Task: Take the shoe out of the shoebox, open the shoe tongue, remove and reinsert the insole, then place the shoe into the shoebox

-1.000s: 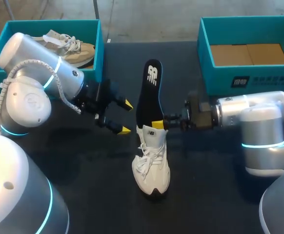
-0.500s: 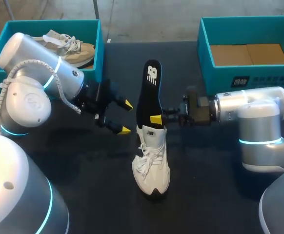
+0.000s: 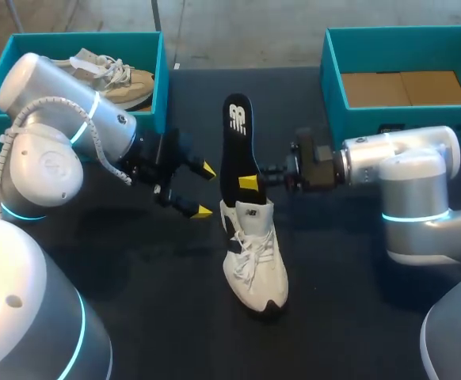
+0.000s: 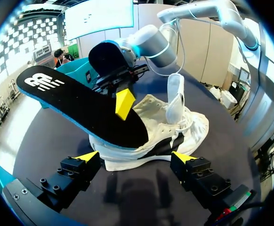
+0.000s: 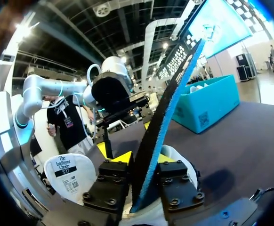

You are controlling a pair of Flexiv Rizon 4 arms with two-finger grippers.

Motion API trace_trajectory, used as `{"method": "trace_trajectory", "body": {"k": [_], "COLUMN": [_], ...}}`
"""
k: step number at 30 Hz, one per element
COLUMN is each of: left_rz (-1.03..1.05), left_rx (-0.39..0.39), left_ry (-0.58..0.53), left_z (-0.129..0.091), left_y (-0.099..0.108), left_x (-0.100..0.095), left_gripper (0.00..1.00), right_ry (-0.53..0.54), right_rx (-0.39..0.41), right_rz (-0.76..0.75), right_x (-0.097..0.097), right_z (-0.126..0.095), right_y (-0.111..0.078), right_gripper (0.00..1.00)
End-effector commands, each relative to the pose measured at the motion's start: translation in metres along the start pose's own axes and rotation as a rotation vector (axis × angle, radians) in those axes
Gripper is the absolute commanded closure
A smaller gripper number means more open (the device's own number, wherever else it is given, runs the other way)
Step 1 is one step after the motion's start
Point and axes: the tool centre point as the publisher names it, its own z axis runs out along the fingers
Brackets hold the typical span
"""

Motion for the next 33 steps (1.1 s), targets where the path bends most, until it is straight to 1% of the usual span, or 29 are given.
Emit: {"method": "trace_trajectory", "body": {"k": [1, 6, 11, 17, 25, 30, 33], "left_rz": [0.0, 0.0, 0.0, 0.0, 0.0, 0.0, 0.0], "left_rx": [-0.002, -0.002, -0.002, -0.002, -0.002, -0.002, -0.002], "left_ry": [-0.001, -0.001, -0.001, -0.001, -0.001, -0.001, -0.001], "left_z": [0.001, 0.001, 0.001, 0.001, 0.001, 0.001, 0.001], "left_y": [0.0, 0.0, 0.0, 0.0, 0.0, 0.0, 0.0], "left_x": [0.0, 0.0, 0.0, 0.0, 0.0, 0.0, 0.0], "left_gripper": [0.0, 0.0, 0.0, 0.0, 0.0, 0.0, 0.0], "right_ry": [-0.002, -0.01, -0.008, 0.003, 0.011, 0.009, 0.005], "right_rx": [0.001, 0.005, 0.036, 0.088, 0.115, 0.133, 0.129], "right_rz": [0.006, 0.016, 0.031, 0.073, 0.116, 0.13, 0.122], "right_x": [-0.001, 0.003, 0.006, 0.011, 0.021, 0.022, 0.022], "right_z": [0.001, -0.001, -0.002, 0.002, 0.003, 0.002, 0.0], "right_y": [-0.004, -0.007, -0.01, -0.023, -0.039, -0.043, -0.041], "right_gripper": [1.0, 1.0, 1.0, 1.0, 1.0, 1.0, 1.0]}}
